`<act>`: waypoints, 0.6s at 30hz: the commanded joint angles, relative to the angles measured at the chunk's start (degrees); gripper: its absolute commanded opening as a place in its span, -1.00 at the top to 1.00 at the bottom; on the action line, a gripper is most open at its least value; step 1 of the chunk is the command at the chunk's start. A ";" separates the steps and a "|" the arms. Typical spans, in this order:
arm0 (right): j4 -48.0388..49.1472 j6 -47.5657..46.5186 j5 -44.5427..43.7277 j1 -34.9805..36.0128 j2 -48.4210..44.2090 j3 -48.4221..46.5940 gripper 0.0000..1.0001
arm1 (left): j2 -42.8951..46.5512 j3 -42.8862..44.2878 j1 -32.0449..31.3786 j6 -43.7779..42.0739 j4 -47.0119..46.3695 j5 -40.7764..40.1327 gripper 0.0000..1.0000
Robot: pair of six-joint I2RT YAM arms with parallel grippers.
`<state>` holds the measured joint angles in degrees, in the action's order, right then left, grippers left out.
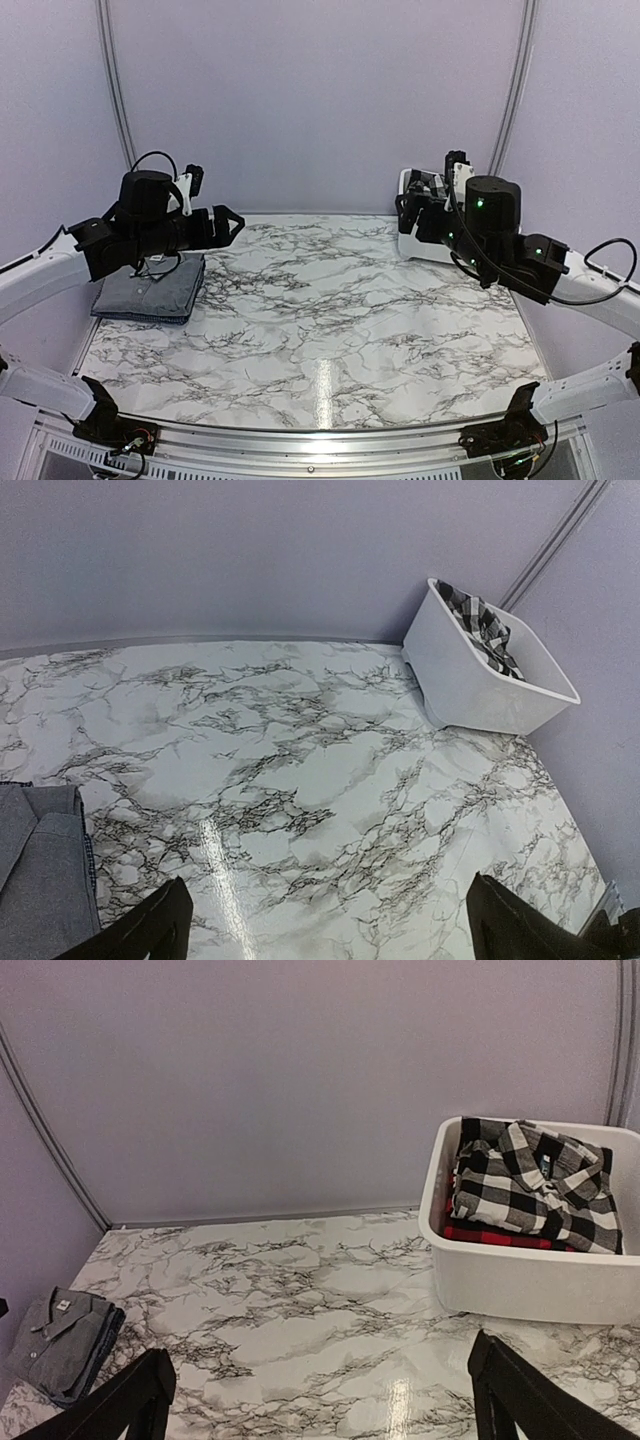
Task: Fold and stack the long sleeve shirts
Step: Reset both arms
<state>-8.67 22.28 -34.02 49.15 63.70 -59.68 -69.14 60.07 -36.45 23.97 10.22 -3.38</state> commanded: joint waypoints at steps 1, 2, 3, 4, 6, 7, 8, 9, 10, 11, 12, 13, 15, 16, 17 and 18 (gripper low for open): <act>-0.20 0.30 -3.72 -0.19 -0.70 0.97 -0.97 | 1.81 -0.73 0.06 -0.64 -2.04 -2.71 -0.98; -0.14 1.04 -4.52 -0.19 -0.88 1.23 -0.97 | 1.90 -0.91 0.06 -0.34 -2.04 -3.22 -0.98; -0.15 1.40 -4.86 -0.20 -1.08 1.38 -0.97 | 2.05 -1.26 0.06 0.15 -2.19 -3.79 -0.98; -0.25 1.74 -5.02 -0.21 -1.26 1.48 -0.97 | 2.16 -1.61 0.06 0.39 -2.40 -3.88 -0.98; -0.59 1.84 -5.02 -0.19 -1.41 1.41 -0.97 | 2.26 -2.08 0.06 1.45 -2.48 -4.74 -0.98; -0.64 1.66 -4.86 -0.19 -1.46 1.41 -0.97 | 2.26 -2.33 0.06 1.96 -2.46 -5.25 -0.98; -0.69 1.31 -4.75 -0.25 -1.47 1.41 -0.97 | 2.26 -2.48 0.06 2.09 -2.43 -5.43 -0.98; -0.66 0.89 -4.62 -0.21 -1.48 1.41 -0.97 | 2.17 -2.58 0.06 1.90 -2.48 -5.35 -0.98; -0.67 0.61 -4.34 -0.24 -1.48 1.49 -0.97 | 2.11 -2.59 0.06 1.69 -2.43 -5.29 -0.98; -0.65 0.36 -4.05 -0.22 -1.46 1.45 -0.97 | 2.09 -2.59 0.07 1.42 -2.44 -5.40 -0.98; -0.65 0.19 -3.71 -0.23 -1.45 1.49 -0.97 | 2.13 -2.74 0.06 1.47 -2.54 -5.95 -0.98; -0.57 -0.06 -3.41 -0.22 -1.52 1.50 -0.97 | 2.17 -2.84 0.06 2.22 -2.57 -7.17 -0.98; -0.42 -0.12 -3.52 -0.23 -1.63 1.65 -0.97 | 2.25 -2.94 0.06 3.09 -2.57 -9.10 -0.98; -0.38 -0.10 -3.92 -0.19 -1.71 1.78 -0.97 | 2.34 -2.88 0.06 2.12 -2.68 -8.45 -0.98; -0.19 -0.03 -4.10 -0.22 -1.80 1.91 -0.97 | 2.28 -2.66 0.06 0.99 -2.59 -7.81 -0.98; -0.02 -0.19 -4.12 -0.21 -1.89 2.08 -0.97 | 2.24 -2.60 0.06 0.53 -2.57 -8.01 -0.98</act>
<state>-9.04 22.65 -37.58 49.15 63.20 -57.76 -68.27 57.87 -36.45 25.89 9.23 -9.76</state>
